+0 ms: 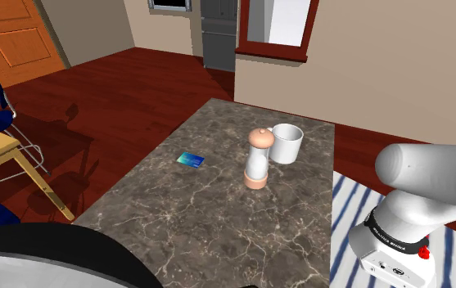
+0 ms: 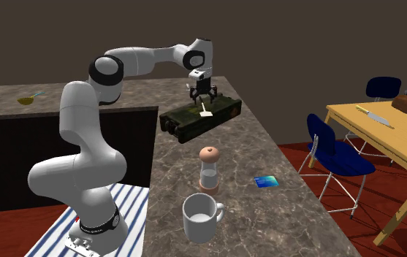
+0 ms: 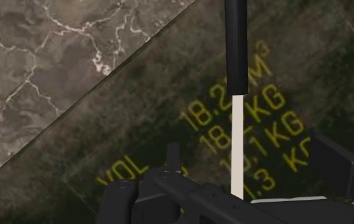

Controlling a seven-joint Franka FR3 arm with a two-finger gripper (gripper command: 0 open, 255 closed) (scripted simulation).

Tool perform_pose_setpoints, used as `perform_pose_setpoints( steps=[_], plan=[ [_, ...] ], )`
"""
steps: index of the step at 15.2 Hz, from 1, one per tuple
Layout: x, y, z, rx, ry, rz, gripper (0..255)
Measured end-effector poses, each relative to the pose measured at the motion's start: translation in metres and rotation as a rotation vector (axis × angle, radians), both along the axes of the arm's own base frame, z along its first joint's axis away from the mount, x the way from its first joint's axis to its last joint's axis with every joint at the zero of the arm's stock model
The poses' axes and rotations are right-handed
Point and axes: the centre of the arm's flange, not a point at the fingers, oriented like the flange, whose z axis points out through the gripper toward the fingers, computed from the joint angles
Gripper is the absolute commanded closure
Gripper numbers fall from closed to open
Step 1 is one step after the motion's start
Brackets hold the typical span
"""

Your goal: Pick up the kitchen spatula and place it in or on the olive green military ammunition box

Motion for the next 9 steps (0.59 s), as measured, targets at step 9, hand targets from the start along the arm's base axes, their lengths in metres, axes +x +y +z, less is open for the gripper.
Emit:
perform_pose_setpoints(
  steps=[9],
  plan=[
    [0.001, -0.003, 0.049, 0.0, 0.0, 0.0, 0]
  ],
)
